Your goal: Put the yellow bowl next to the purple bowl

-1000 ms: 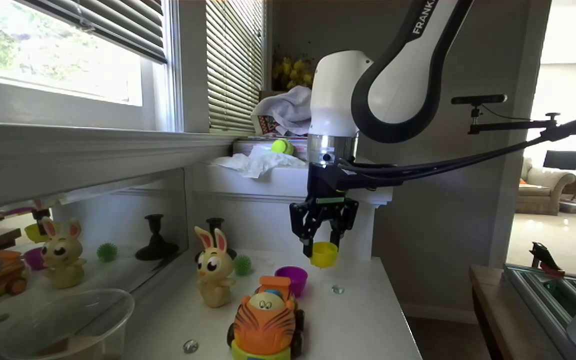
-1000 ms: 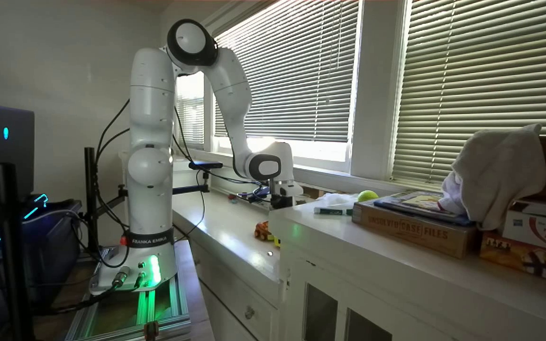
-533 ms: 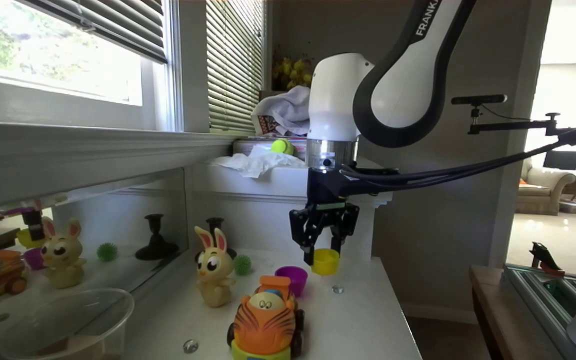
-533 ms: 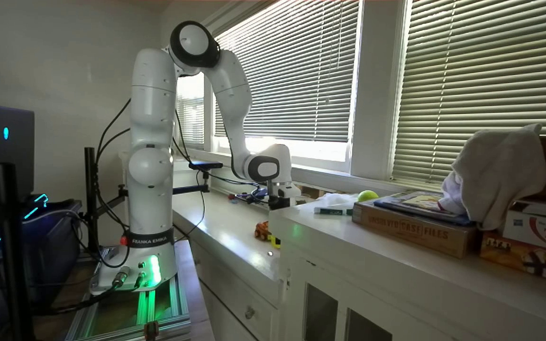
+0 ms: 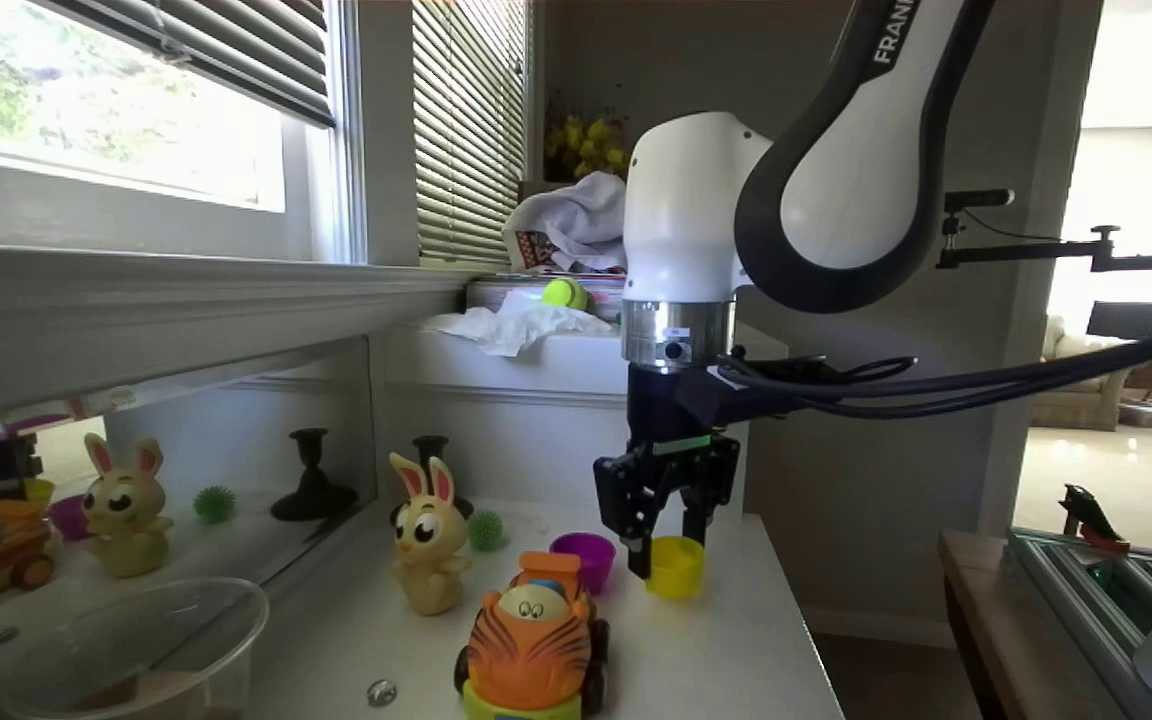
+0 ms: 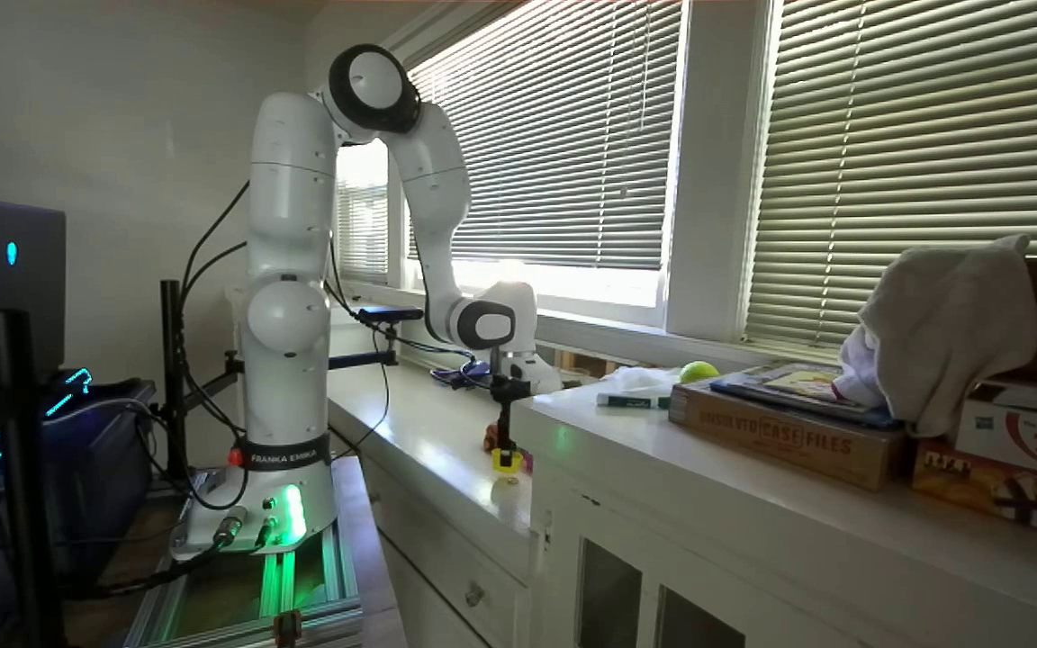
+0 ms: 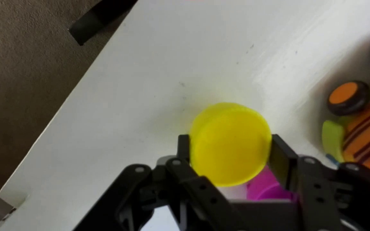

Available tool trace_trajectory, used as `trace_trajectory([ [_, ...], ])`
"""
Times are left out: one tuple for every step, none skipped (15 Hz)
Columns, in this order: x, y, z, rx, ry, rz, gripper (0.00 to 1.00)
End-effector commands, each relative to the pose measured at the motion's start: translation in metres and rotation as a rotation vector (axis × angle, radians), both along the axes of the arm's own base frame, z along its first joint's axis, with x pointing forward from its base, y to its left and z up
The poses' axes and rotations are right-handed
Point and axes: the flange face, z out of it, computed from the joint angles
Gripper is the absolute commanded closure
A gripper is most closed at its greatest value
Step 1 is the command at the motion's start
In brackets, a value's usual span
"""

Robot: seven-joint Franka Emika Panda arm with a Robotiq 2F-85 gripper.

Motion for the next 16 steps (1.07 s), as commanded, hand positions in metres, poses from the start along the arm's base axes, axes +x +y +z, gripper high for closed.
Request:
trace_trajectory([
  [-0.001, 0.014, -0.003, 0.034, -0.009, 0.036, 0.64],
  [-0.001, 0.016, -0.003, 0.040, -0.015, 0.043, 0.64],
  [0.001, 0.018, -0.004, 0.043, -0.030, 0.052, 0.64],
  [0.002, 0.019, -0.004, 0.044, -0.044, 0.061, 0.64],
  [0.003, 0.018, -0.006, 0.041, -0.054, 0.067, 0.64],
  [0.003, 0.018, -0.008, 0.042, -0.058, 0.072, 0.64],
  [0.003, 0.018, -0.010, 0.045, -0.065, 0.075, 0.64],
  [0.003, 0.018, -0.014, 0.044, -0.069, 0.083, 0.64],
  [0.002, 0.018, -0.017, 0.045, -0.069, 0.089, 0.64],
  [0.002, 0.018, -0.020, 0.045, -0.069, 0.094, 0.64],
  [0.002, 0.018, -0.020, 0.045, -0.076, 0.098, 0.64],
  [0.003, 0.018, -0.020, 0.044, -0.083, 0.105, 0.64],
  [0.002, 0.018, -0.020, 0.045, -0.079, 0.110, 0.64],
  [0.003, 0.019, -0.019, 0.045, -0.082, 0.117, 0.64],
  [0.003, 0.019, -0.019, 0.044, -0.080, 0.127, 0.64],
  [0.002, 0.020, -0.018, 0.044, -0.070, 0.136, 0.21],
])
